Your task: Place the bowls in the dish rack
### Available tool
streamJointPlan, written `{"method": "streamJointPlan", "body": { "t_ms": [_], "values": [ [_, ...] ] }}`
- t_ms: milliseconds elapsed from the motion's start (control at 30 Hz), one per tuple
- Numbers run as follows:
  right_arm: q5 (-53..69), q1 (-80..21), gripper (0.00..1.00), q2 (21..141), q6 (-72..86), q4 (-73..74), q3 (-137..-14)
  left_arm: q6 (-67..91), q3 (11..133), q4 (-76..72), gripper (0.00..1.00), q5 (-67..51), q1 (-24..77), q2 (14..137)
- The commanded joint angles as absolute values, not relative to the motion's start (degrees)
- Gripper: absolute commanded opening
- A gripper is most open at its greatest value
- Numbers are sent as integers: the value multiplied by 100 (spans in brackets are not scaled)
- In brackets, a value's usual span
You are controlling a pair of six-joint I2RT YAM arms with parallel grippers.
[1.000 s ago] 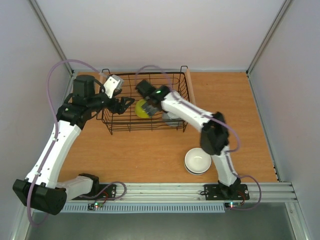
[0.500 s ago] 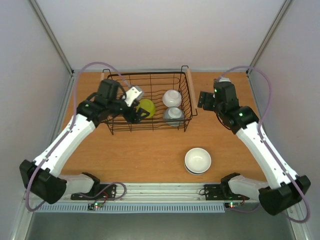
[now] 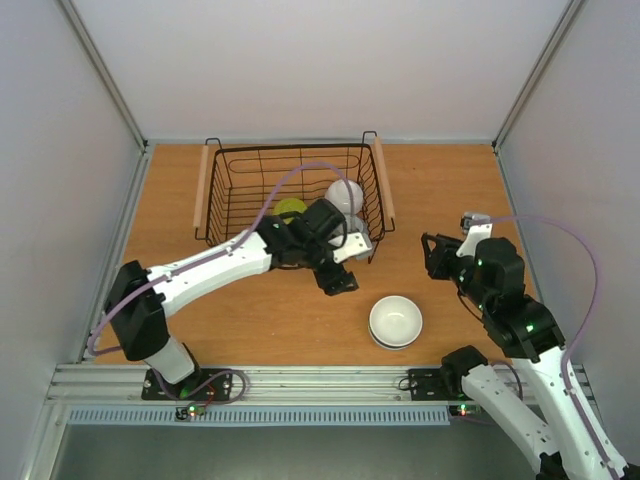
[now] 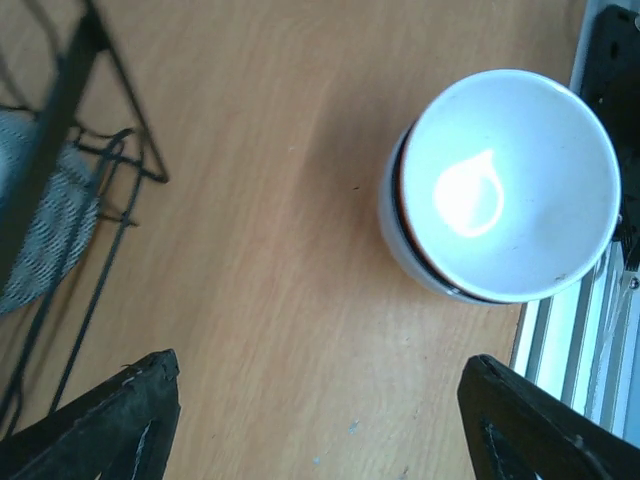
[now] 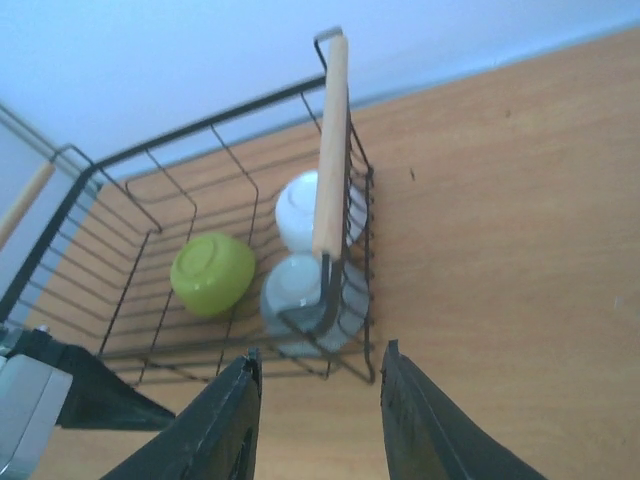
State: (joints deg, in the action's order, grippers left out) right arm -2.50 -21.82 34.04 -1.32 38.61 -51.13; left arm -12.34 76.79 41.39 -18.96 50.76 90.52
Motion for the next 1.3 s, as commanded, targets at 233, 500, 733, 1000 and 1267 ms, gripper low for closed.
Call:
{"method": "streamJointPlan", "body": {
  "t_ms": [233,500,733,1000,1267],
  "values": [
    [197,-2188,33,2333,499,4799,-4065,-1487,8782,4302,76,-905,6087,10107],
    [144,-2188,34,2162,554,4843,-4017,-1405,9389,4437,74,-267,6507,11025],
    [202,-2189,36,2180,523,4816,-4018,-1312,9656,4526,70,-165,6591,11417],
    [171,-2191,38,2260,519,4799,-4017,-1321,9703,4631,43,-290,6737,11527],
    [163,-2188,40,2314,514,4801,-4028,-1336,9703,4658,42,-358,6883,11531]
  ]
}}
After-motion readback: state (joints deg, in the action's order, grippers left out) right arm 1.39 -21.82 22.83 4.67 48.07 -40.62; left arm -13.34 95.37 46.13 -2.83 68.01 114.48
